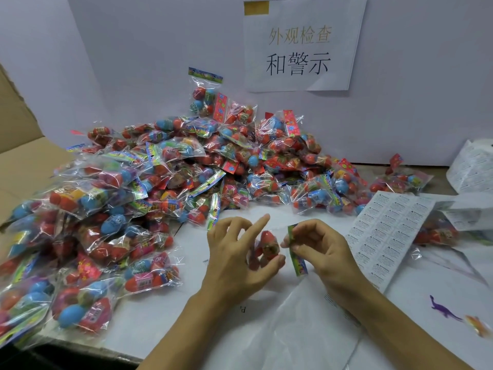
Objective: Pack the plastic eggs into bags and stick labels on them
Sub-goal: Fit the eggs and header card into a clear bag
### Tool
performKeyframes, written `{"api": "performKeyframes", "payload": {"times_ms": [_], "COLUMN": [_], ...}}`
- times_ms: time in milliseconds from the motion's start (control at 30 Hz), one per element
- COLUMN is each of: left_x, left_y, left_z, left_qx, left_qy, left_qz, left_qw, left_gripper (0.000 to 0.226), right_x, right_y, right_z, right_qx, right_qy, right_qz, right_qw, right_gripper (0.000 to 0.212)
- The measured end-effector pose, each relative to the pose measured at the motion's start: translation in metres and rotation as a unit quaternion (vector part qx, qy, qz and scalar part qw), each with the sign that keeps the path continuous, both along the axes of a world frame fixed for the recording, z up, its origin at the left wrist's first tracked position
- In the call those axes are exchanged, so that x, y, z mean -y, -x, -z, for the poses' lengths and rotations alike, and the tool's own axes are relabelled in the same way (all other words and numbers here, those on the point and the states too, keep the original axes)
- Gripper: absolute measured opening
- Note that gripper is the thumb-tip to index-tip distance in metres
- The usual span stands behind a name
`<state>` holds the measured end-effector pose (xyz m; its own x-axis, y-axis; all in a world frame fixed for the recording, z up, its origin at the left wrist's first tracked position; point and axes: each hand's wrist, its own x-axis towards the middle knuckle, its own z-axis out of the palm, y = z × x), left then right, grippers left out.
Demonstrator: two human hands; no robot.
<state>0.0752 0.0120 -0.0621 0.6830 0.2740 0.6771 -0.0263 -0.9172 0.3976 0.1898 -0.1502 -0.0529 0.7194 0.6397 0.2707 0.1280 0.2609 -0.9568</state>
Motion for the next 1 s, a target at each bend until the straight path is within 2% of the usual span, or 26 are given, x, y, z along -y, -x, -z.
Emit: {"api": "performKeyframes", "payload": {"times_ms": [100,167,267,333,367,533,633,700,833,867,900,1000], "left_x": [0.000,0.000,-0.004,-0.003,-0.003,0.004,0.003,0.005,0.009,0.008,0.008,0.009], "left_y": [-0.002,-0.003,-0.002,-0.003,-0.003,-0.001,0.001,0.003,0.005,0.005,0.005,0.005], "left_z": [0.000,-0.002,-0.004,-0.006,-0.005,-0.009,-0.009,-0.010,-0.016,-0.017,-0.017,-0.015], "left_qx": [0.032,0.057,0.115,0.110,0.101,0.124,0.138,0.144,0.194,0.197,0.194,0.161], "left_qy": [0.030,0.080,0.214,0.322,0.346,0.346,0.337,0.312,0.282,0.267,0.260,0.292], "left_qz": [-0.007,0.011,0.056,0.068,0.064,0.057,0.030,0.029,0.082,0.089,0.097,0.133], "left_qw": [0.999,0.995,0.968,0.938,0.930,0.928,0.931,0.939,0.936,0.939,0.941,0.933], "left_gripper": [0.049,0.036,0.027,0.021,0.019,0.013,0.021,0.027,0.027,0.023,0.022,0.030], "right_x": [-0.001,-0.002,-0.003,-0.001,-0.001,0.001,0.001,0.003,0.002,0.000,-0.001,-0.003], "right_y": [0.001,-0.001,-0.006,-0.009,-0.008,0.004,0.009,0.009,0.015,0.016,0.017,0.013], "right_z": [-0.003,-0.003,0.000,0.004,0.004,0.001,-0.003,-0.007,-0.009,-0.008,-0.008,-0.009], "right_qx": [-0.001,-0.018,-0.025,0.012,0.036,0.117,0.134,0.119,0.094,0.089,0.078,0.042], "right_qy": [-0.002,0.025,0.153,0.219,0.233,0.242,0.208,0.178,0.200,0.197,0.183,0.114], "right_qz": [0.015,0.049,0.076,0.073,0.070,0.067,0.109,0.105,-0.001,-0.009,-0.011,0.016], "right_qw": [1.000,0.998,0.985,0.973,0.969,0.961,0.963,0.971,0.975,0.976,0.980,0.992], "right_gripper": [0.030,0.028,0.016,0.013,0.012,0.011,0.012,0.005,0.050,0.054,0.050,0.020]}}
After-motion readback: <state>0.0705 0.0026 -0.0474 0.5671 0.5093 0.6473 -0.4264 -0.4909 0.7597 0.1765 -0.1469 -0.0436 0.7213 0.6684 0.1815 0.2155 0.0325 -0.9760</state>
